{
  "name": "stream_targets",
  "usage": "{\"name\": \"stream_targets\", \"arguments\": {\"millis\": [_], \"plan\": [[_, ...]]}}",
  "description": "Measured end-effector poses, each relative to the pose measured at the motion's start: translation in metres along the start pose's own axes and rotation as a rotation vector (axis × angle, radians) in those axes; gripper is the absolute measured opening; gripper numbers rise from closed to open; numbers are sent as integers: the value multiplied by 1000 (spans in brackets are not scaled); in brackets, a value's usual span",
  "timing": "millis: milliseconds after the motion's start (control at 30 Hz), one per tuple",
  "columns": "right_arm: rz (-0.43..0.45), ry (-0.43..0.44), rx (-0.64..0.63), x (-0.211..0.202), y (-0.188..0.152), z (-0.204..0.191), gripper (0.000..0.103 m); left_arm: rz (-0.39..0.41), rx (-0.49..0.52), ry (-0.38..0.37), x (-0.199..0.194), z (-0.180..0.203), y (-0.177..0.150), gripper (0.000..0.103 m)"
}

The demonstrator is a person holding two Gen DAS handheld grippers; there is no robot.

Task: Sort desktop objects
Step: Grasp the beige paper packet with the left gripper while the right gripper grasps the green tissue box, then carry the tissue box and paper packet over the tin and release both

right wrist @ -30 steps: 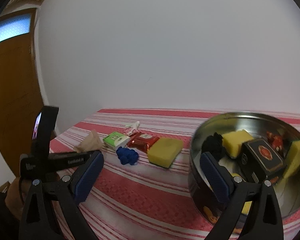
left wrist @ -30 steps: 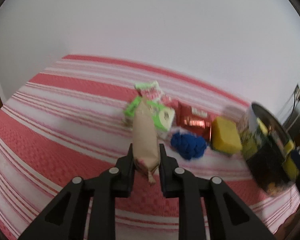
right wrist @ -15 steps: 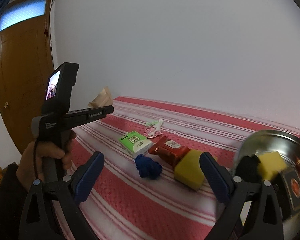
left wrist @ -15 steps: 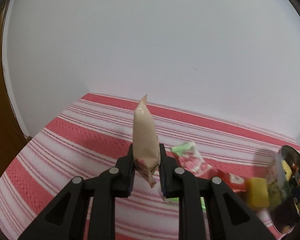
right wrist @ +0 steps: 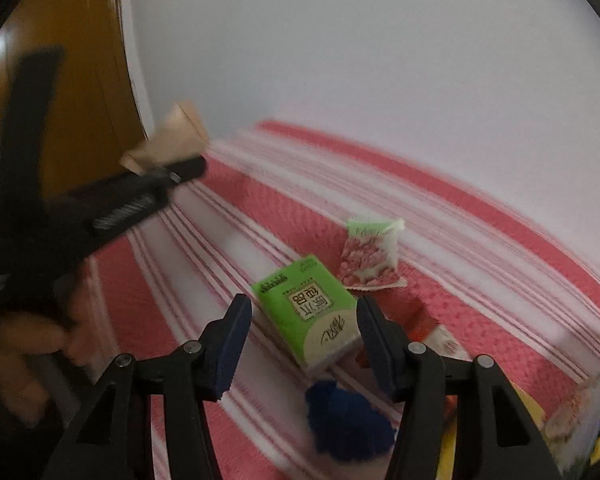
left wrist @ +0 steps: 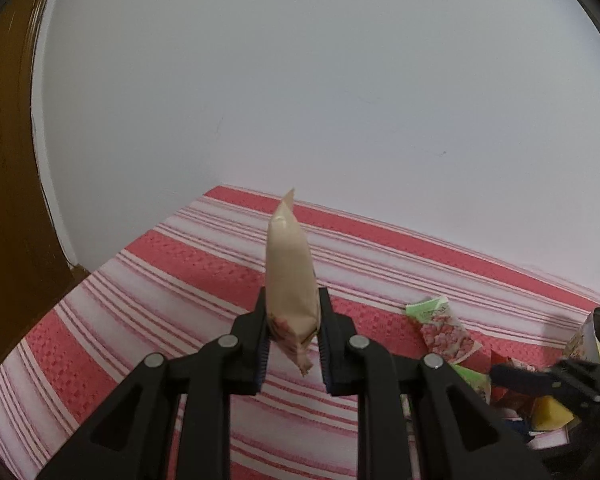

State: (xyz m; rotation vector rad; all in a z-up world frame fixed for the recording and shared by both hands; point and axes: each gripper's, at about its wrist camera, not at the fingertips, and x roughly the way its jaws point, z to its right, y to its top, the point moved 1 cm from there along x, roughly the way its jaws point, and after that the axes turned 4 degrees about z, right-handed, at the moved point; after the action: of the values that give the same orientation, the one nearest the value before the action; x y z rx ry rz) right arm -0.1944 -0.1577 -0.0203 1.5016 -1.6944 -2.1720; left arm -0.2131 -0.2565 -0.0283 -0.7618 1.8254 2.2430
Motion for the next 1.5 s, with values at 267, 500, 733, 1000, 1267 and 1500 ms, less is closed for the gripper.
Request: {"name": "stream_targets", "arguments": {"millis": [267,500,733,1000,1267,1500], "plan": [[-40,-12,-45,30,10,1,60,-3,2,-4,4,-5,1,20],[-85,-9,16,47,4,11,58,-8,-14,-2,5,-4,-2,20],[-6,14,107,23,0,8,52,-13,-21,-11,3,1,-3,20],[82,17,174,-39,-18,9,52,-12,-7,-32,4,6,-6,20],[163,-31,172,-101,-40,4,52,-19,11,-79,-15,31,-6,20],[252,-98,175,-152,-58,4,52,8,61,-128,-61,66,-10,20]]}}
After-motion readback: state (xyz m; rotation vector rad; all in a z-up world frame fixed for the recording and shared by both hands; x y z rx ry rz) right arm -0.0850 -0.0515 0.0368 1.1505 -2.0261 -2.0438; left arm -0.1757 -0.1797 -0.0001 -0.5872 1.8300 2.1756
